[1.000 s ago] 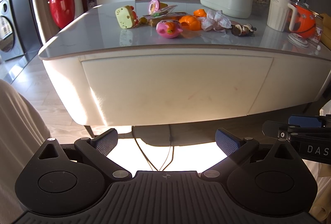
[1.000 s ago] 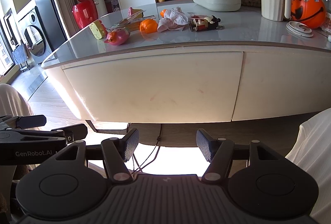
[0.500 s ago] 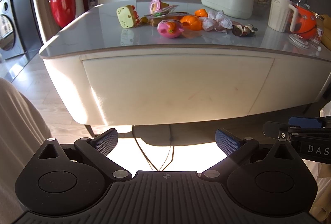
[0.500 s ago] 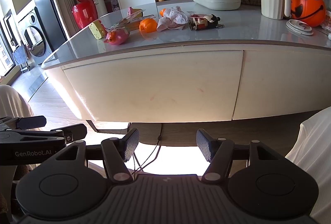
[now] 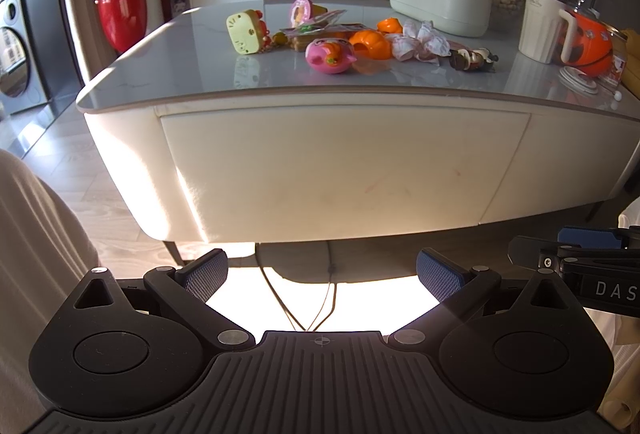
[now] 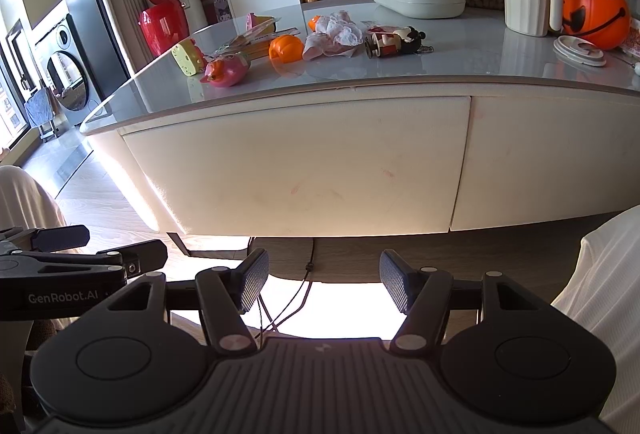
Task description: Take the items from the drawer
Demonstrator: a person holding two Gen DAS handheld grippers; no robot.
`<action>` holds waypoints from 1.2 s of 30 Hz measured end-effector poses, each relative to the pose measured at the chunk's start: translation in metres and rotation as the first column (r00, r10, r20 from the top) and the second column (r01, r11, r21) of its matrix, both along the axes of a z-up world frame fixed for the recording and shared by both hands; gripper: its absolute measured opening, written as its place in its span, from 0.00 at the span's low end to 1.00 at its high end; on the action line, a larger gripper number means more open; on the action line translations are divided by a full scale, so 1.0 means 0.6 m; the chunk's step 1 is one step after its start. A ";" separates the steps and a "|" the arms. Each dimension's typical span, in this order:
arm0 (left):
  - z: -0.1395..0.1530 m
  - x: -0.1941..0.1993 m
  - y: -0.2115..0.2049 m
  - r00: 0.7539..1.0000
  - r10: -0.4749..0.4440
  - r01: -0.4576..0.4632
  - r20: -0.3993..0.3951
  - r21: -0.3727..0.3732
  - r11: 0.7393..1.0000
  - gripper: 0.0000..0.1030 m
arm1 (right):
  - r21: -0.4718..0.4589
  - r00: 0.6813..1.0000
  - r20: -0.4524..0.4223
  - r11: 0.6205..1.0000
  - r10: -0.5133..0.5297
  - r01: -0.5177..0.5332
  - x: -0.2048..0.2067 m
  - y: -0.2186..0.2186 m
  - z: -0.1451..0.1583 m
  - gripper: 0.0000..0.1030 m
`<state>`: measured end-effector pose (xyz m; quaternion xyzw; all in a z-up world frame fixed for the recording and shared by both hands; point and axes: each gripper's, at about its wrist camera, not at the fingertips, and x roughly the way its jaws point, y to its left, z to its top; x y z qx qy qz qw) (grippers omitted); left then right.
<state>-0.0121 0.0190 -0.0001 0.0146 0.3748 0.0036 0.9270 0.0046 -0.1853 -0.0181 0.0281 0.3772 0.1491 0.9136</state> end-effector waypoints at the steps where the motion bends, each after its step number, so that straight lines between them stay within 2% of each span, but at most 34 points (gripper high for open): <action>1: 0.000 0.000 0.000 1.000 0.000 0.000 0.000 0.000 1.000 1.00 | 0.000 1.000 0.000 1.000 0.000 0.000 0.000 0.000 0.000 0.60; 36: 0.004 -0.007 -0.005 0.999 0.049 -0.049 0.007 -0.023 0.999 1.00 | 0.009 1.000 -0.009 1.000 -0.017 0.017 0.002 -0.005 0.001 0.60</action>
